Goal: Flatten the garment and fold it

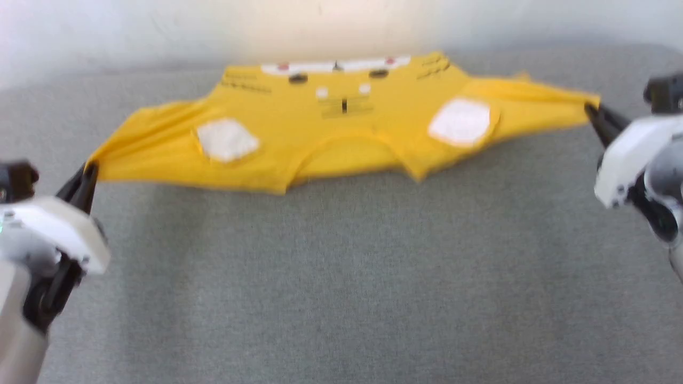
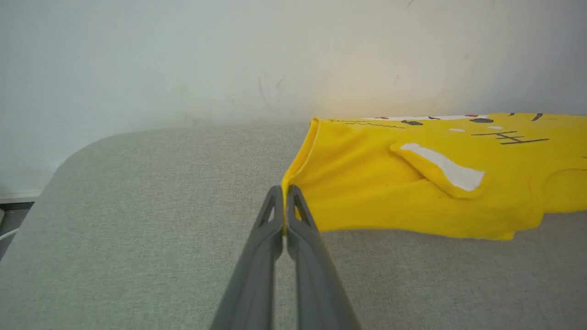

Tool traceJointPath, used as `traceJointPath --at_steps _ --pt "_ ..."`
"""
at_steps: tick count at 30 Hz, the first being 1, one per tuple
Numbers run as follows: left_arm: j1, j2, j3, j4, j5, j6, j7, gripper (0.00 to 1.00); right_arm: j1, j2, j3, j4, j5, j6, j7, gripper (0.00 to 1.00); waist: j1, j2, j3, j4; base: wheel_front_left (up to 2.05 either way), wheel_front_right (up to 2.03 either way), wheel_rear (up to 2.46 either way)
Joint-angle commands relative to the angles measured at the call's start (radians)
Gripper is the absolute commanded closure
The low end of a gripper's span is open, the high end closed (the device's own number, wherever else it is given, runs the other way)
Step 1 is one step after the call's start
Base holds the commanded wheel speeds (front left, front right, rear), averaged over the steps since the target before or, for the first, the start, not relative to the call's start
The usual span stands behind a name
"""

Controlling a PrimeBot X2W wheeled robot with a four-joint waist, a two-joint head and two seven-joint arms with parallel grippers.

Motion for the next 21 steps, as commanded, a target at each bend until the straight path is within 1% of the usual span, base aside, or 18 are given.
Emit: traceJointPath --at_steps 1,4,8,12,16,19,21 --pt "0.032 0.03 0.009 -0.021 0.008 0.02 -0.003 1.0 0.029 -0.02 -0.003 -0.025 0.013 -0.002 0.007 1.0 0.0003 -0.0001 -0.111 -0.008 0.0 0.0 0.0" --pt "0.121 0.066 0.013 -0.083 0.001 0.036 0.019 1.0 0.118 -0.056 -0.019 -0.081 0.045 -0.002 0.051 1.0 0.0003 -0.0001 -0.148 -0.007 0.0 0.0 0.0" --pt "0.237 0.107 0.002 -0.17 -0.021 0.045 0.078 1.0 0.232 -0.104 -0.048 -0.167 0.075 -0.002 0.127 1.0 0.0003 -0.0001 -0.19 -0.001 0.0 0.0 0.0" --pt "0.351 0.142 0.003 -0.262 -0.049 0.075 0.135 1.0 0.343 -0.141 -0.101 -0.263 0.088 -0.002 0.225 1.0 0.0003 -0.0001 -0.222 0.005 0.0 0.0 0.0" --pt "0.453 0.171 0.036 -0.353 -0.091 0.103 0.146 1.0 0.47 -0.161 -0.196 -0.373 0.087 -0.002 0.334 1.0 0.0003 -0.0001 -0.24 0.017 0.0 0.0 0.0" --pt "0.525 0.194 0.068 -0.406 -0.116 0.128 0.143 1.0 0.573 -0.154 -0.289 -0.471 0.086 -0.002 0.424 1.0 0.0003 -0.0001 -0.244 0.027 0.0 0.0 0.0" --pt "0.571 0.208 0.081 -0.44 -0.131 0.136 0.15 1.0 0.642 -0.144 -0.351 -0.542 0.078 -0.002 0.488 1.0 0.0003 -0.0001 -0.244 0.032 0.0 0.0 0.0"
